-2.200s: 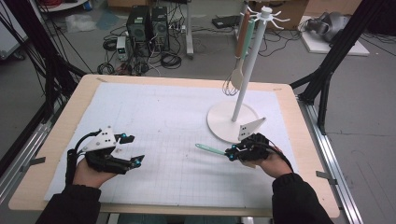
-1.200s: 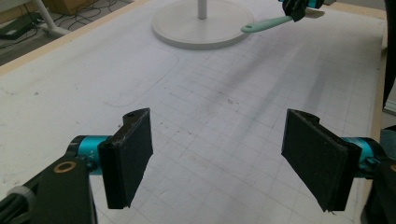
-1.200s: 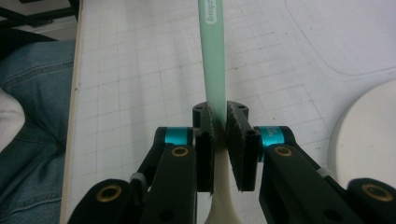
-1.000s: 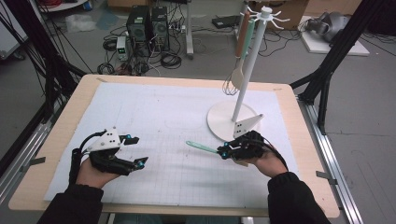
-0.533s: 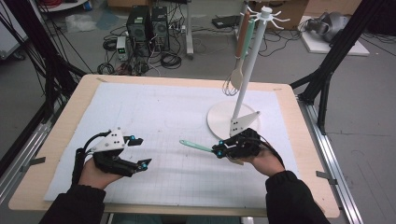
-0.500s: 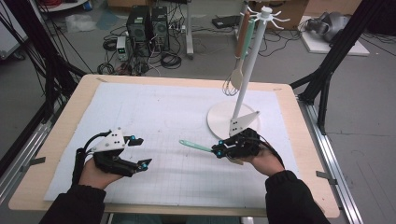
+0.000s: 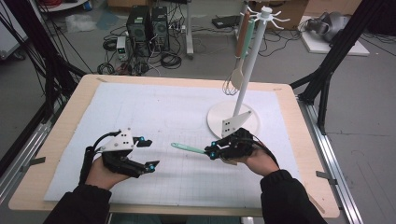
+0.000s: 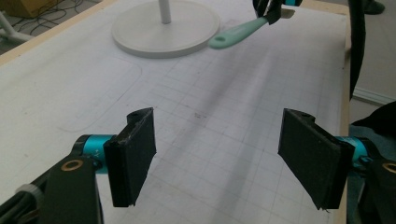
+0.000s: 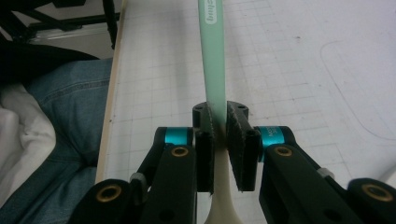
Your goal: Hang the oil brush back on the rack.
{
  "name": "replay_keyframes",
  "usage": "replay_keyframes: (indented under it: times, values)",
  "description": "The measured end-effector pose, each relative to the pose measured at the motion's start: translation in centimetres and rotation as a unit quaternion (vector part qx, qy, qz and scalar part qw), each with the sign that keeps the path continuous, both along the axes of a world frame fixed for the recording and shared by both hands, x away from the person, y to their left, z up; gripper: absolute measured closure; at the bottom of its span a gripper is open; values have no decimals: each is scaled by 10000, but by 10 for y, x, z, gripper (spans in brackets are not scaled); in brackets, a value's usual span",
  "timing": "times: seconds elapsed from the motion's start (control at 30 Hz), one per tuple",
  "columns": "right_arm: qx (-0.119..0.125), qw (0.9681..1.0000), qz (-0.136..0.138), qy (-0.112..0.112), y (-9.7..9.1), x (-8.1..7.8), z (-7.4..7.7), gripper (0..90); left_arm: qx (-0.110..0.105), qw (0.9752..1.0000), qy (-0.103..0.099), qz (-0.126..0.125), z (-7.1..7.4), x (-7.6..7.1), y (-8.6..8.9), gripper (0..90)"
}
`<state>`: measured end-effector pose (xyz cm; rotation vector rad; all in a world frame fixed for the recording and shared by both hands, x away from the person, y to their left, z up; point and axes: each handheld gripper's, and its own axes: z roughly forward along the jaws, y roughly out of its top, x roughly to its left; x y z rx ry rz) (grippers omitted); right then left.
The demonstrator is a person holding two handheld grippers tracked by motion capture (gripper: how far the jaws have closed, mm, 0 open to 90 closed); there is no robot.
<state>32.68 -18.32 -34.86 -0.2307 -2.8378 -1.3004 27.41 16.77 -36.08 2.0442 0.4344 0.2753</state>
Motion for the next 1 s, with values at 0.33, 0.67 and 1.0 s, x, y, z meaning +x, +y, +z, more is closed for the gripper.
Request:
replay_keyframes:
  times: [0.33, 0.67, 1.0]
  values:
    - [-17, 9997, 224, 4, 13, -2, 3, 819, 27, 9994, 88, -347, 4, 6, -16, 313]
    - [-46, 9989, 466, 1, 29, -6, 4, 819, 101, 9973, 119, -719, 8, 10, -28, 434]
    - [-52, 9979, 639, -62, 43, -8, 8, 819, 141, 9942, 202, -1044, 7, 10, -28, 600]
